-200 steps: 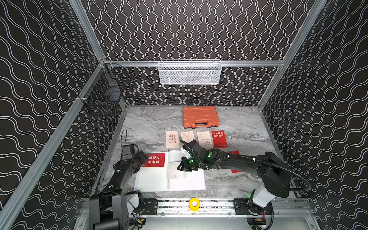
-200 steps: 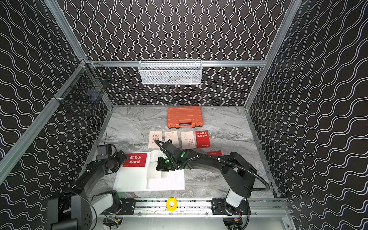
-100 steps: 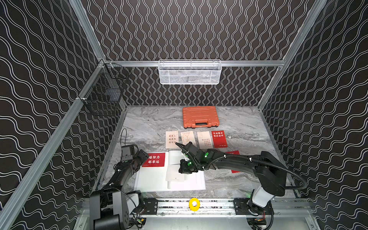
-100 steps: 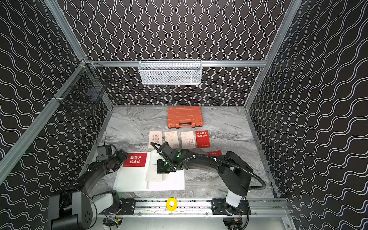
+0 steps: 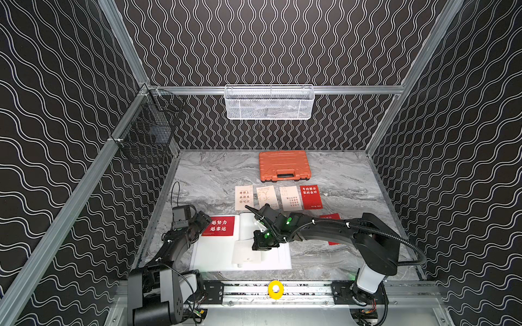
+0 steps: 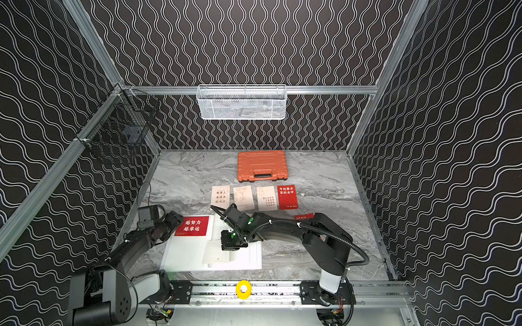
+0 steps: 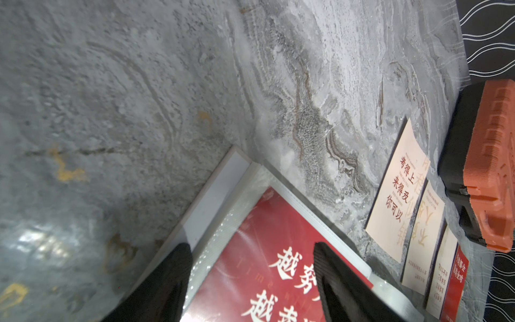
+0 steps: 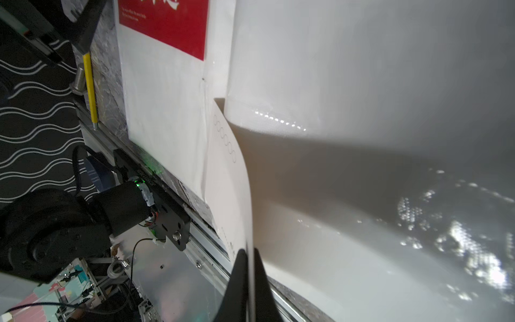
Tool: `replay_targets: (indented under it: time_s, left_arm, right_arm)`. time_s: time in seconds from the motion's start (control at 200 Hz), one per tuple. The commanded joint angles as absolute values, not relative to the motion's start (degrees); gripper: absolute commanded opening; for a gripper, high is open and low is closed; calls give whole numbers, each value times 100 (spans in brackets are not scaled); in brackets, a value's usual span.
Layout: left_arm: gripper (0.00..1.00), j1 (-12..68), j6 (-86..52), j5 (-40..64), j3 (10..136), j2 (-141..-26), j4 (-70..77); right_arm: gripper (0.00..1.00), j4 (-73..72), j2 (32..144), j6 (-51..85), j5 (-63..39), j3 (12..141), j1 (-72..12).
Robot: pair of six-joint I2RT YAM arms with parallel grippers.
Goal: Place the photos into the photo albums
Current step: Insert the photo into the photo album.
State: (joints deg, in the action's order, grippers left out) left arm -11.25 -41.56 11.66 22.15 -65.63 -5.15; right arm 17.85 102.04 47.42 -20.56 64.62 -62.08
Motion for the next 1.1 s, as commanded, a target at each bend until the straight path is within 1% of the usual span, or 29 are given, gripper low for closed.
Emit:
replay_targets:
  time_s: [0.0,0.305,0.345,0.49,0.53,0.66,0.731,0.816,0.931,1.096]
  left_arm:
    - [74,-1134,-4081,1257,2180,-6571,-796]
    - [74,-1127,-4103,1272,2066,-6513,-816]
    - [74,-1135,-4083,1283,2068,-6505,-846]
    - [73,-1128,-4031,1291,2039,-6350,-996]
    - [74,-1135,-4025,1292,2024,-6315,-1028]
    - [74,-1126,-3998,1290,2024,-6275,-1072]
    - [73,-1128,-3974,1307,2026,-6288,-1072]
    - [74,-1128,-3983,1352,2029,-6300,-1055]
    - [74,-1136,-3999,1389,2001,-6293,-1046]
    - [73,-1132,-4006,1424,2002,-6301,-1051]
  right_arm:
    - [0,1668,10328,4695,-2227,6536,-6214]
    - [0,1359,10837,4762,-2289,7020,-6223]
    - [0,1315,11075,4801,-2294,7093,-6231]
    - [0,1214,11336,4892,-2329,7292,-6240]
    - [6,1204,11368,4900,-2337,7320,-6240]
    - [34,1356,11218,4818,-2261,7245,-6247]
    - [41,1495,10978,4751,-2072,7087,-6245]
    - [43,1660,10630,4683,-1893,6903,-6240]
    - [44,1813,10354,4676,-1751,6707,-6240]
    - [44,1774,10327,4652,-1808,6638,-6240]
